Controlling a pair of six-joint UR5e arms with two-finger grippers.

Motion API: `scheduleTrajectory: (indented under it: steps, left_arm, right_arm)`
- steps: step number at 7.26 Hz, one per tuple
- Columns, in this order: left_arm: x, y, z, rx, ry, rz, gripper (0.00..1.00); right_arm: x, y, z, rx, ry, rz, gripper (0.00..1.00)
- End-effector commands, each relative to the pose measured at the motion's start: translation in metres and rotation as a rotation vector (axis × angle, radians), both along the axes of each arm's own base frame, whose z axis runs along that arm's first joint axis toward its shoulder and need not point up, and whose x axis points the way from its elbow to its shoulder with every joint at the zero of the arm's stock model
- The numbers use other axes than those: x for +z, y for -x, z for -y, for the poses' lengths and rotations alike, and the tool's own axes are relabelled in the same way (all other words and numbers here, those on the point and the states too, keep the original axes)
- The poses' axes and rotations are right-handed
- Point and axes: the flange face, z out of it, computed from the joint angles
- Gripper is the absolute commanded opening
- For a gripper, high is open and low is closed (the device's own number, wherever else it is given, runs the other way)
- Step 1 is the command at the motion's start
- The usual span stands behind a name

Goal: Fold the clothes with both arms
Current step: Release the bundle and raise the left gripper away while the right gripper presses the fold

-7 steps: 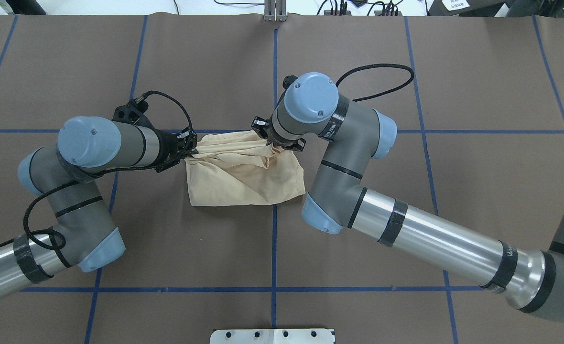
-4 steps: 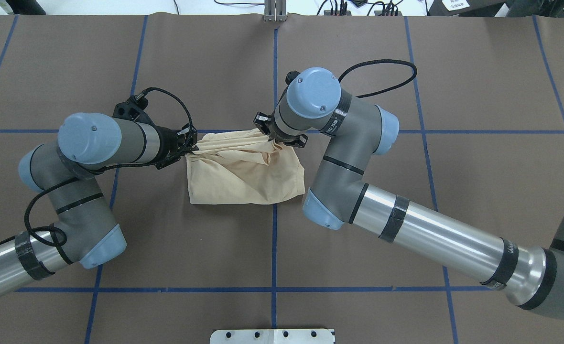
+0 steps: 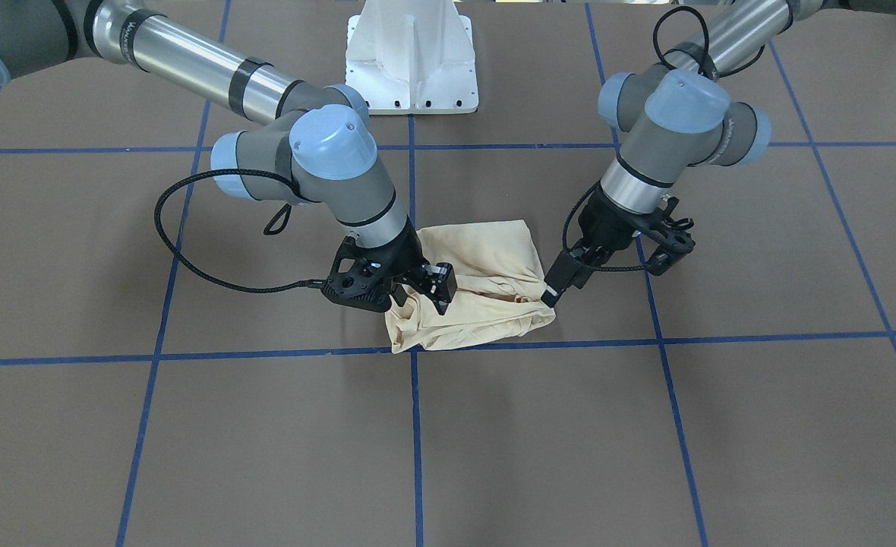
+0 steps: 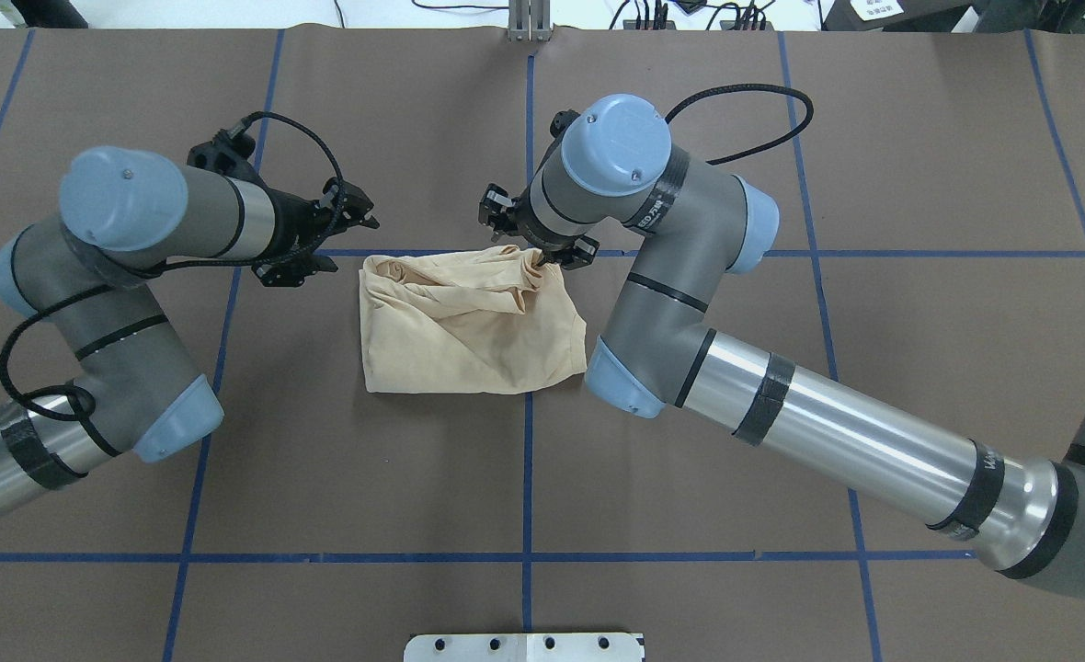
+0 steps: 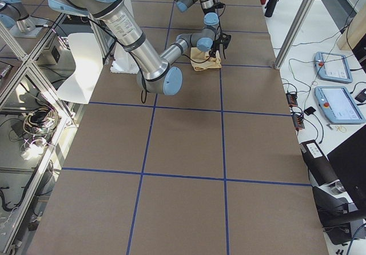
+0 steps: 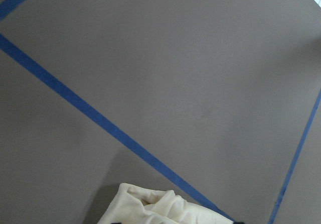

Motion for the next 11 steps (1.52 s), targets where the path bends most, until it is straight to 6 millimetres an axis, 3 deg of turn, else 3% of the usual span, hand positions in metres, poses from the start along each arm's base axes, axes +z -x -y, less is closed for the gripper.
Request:
scheduleTrajectory:
  steps: [1,2,3,4,5,6,8,10,11]
  left_arm:
    - [-0.011,0.024,0.001,0.01,-0.026,-0.004,1.0]
    - [-0.018,0.03,-0.002,0.009,-0.03,-0.009,1.0]
    - [-0.012,0.04,-0.013,0.017,-0.033,0.003,1.0]
    - [0.0,0.052,-0.024,0.042,-0.078,0.032,1.0]
    - [0.007,0.059,-0.026,0.046,-0.088,0.045,1.0]
    - [0.009,0.062,-0.025,0.044,-0.088,0.048,1.0]
    - [0.01,0.063,-0.025,0.042,-0.087,0.049,1.0]
    - [0.02,0.066,-0.027,0.042,-0.079,0.057,1.0]
    - [0.022,0.068,-0.03,0.042,-0.077,0.059,1.0]
  right_arm:
    - [-0.027,-0.003,-0.023,-0.022,-0.015,0.021,1.0]
    - [-0.035,0.015,-0.053,-0.031,-0.029,-0.027,0.98]
    - [-0.046,0.046,-0.084,-0.045,-0.063,-0.111,0.71]
    - [-0.049,0.052,-0.09,-0.098,-0.134,-0.189,0.47]
    - [-0.048,0.064,-0.102,-0.146,-0.205,-0.224,0.31]
    - [-0.044,0.073,-0.109,-0.161,-0.246,-0.249,0.31]
    - [-0.026,0.084,-0.103,-0.207,-0.294,-0.301,0.32]
    - [-0.008,0.085,-0.08,-0.213,-0.306,-0.348,0.32]
    - [-0.016,0.087,-0.06,-0.202,-0.314,-0.363,0.31]
